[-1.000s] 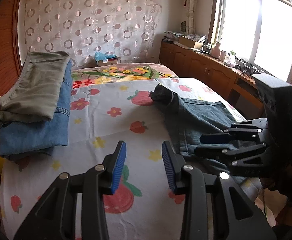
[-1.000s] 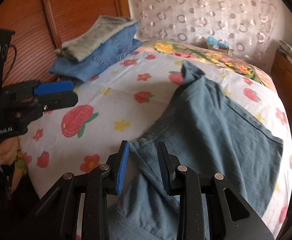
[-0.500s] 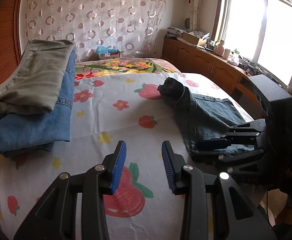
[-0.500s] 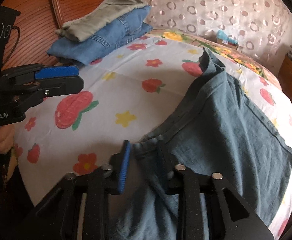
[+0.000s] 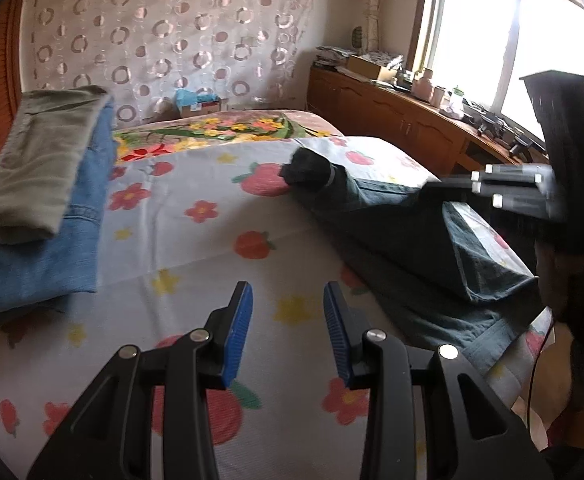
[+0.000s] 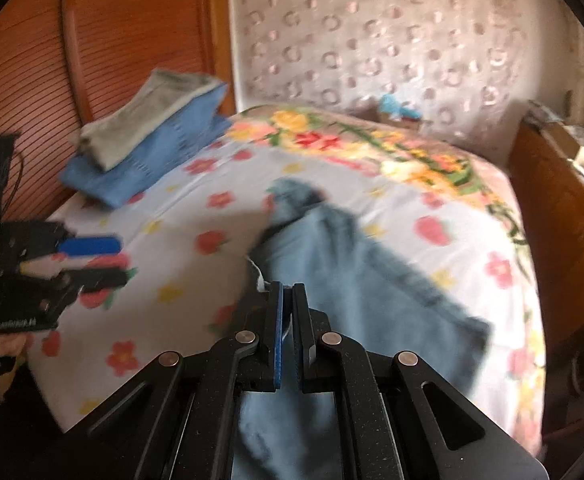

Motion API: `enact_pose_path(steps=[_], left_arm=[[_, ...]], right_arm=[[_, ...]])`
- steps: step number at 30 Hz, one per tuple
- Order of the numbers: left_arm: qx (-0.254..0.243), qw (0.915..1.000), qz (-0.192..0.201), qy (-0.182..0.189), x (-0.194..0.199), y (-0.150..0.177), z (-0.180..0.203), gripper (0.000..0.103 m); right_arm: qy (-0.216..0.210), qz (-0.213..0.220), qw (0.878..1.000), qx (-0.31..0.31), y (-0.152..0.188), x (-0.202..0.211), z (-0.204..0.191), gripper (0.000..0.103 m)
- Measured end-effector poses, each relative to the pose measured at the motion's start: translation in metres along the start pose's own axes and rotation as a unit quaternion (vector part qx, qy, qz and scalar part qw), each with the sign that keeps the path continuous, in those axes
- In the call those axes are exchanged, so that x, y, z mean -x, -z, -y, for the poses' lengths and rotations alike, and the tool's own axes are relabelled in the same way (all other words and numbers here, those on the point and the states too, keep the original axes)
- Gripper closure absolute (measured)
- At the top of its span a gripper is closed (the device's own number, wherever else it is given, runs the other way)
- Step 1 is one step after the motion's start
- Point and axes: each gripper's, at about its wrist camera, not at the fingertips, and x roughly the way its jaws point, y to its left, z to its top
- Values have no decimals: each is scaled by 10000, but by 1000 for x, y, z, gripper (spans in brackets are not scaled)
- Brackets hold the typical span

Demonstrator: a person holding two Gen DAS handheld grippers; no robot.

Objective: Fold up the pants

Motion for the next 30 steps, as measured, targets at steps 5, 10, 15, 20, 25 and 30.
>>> enact_pose_path(steps=[5,10,15,20,25,30], left_arm=[[-96,9999,-86,95,-9,-2,15,68],[-201,9995,-150,204,-18,-5,32,68],[-298,9988,-272,269,-26,-4,46,68],[-309,9986,-343,276,-31,-3,52,68],[-331,9984,-376,264,-34,-2,56,68],[-339,9984,-369,249,-33,-1,57,68]], right_arm=[[433,69,9990,-88,-6,11,44,102],[775,-46,9968,-203,-2,2,85,102],[1046,-143,9941,-251,2,-4,112,102],[1252,-213,9914,-314,5,-9,130,102],[1290,-268,9906,-359,7,-14,139,102],[1222,-328,9906,-522,10,-16,137,87]])
